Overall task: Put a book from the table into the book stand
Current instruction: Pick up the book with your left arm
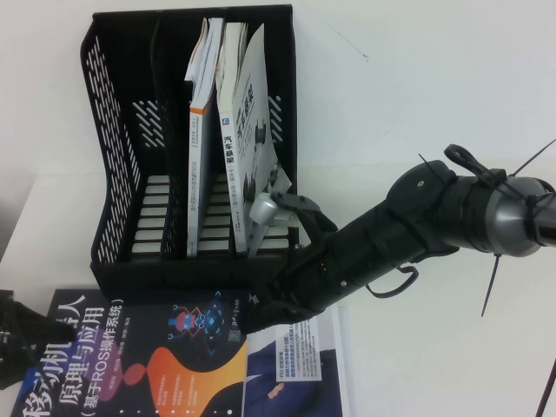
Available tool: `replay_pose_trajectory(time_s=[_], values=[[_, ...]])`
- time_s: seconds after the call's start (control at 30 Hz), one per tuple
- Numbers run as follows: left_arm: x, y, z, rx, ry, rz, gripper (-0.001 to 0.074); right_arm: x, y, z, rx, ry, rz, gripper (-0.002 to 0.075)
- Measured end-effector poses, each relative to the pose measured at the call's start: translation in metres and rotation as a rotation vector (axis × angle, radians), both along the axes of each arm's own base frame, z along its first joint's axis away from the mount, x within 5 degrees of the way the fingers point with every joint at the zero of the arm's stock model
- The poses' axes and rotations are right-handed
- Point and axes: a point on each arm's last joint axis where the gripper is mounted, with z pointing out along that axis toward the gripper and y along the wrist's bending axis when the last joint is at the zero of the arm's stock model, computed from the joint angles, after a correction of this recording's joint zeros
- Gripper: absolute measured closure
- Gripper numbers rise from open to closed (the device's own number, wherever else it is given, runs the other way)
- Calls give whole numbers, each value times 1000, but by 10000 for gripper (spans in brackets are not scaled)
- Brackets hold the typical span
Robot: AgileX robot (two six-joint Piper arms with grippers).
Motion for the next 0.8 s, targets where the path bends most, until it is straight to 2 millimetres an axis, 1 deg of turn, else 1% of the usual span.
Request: replay_pose_trajectory(time_s=[0.2,0.27,0.33,0.43,0.47,0.67,0.8], values=[[5,-16,0,3,2,-60,342,0,0,0,2,0,0,721],[5,-17,0,4,3,-65,370,0,0,0,3,0,-1,721],[5,-17,-1,6,4,-69,434,0,0,0,3,0,-1,721],[4,-18,1,-11,5,-77,585,0,0,0,3,0,-1,721],[4,-18,1,-15,5,-80,604,0,0,0,3,0,-1,721],[4,-18,1,-23,21,-71,604,1,0,0,0,-6,-6,721],[3,-19,10,-2,32,-64,604,1,0,0,-4,-7,-4,721]])
